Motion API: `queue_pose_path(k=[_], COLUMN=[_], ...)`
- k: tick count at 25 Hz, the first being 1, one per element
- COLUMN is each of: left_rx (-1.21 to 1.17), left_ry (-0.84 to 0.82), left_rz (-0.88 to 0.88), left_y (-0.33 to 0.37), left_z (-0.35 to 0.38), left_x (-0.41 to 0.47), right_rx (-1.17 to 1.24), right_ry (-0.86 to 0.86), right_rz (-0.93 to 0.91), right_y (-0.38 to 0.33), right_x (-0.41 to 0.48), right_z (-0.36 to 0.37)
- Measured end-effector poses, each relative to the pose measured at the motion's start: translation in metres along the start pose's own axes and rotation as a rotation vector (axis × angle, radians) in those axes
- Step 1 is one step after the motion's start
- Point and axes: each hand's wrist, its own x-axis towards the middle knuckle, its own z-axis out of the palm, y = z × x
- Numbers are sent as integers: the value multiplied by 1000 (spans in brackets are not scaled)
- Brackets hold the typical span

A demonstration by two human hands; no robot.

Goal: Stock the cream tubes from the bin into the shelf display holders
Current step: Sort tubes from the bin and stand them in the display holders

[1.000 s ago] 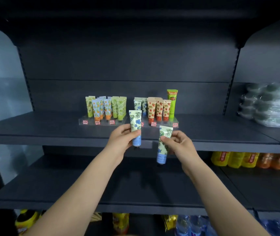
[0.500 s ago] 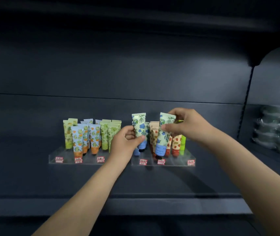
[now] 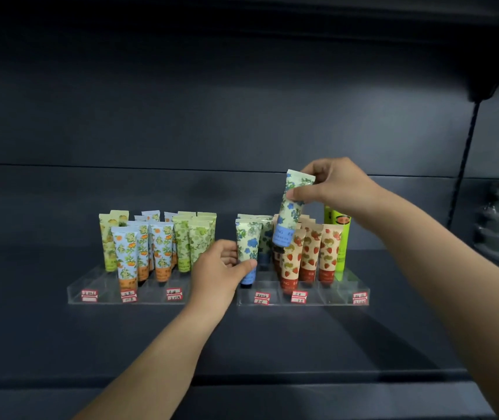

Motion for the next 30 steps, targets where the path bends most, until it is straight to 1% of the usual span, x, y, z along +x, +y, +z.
queue_pose_path(k=[3,5,14,20,30], left_rx=[15,70,194,226,252], left_ry=[-5,-28,-48,-63,-67], left_rz=[-26,-29,24,54,49], left_y=[-4,-6,-10,-8,-10], left_z=[1,2,6,7,5], left_x=[1,-1,-2,-2,-2], right_rx=[-81,-135,-363,-451,-550], right_ry=[23,27,-21,-85,-303], right_rz=[-13,-9,-63,-29,30], right_y=[-2,-3,-10,3,20], right_x=[15,25,65,76,80], right_z=[-1,0,9,24,42])
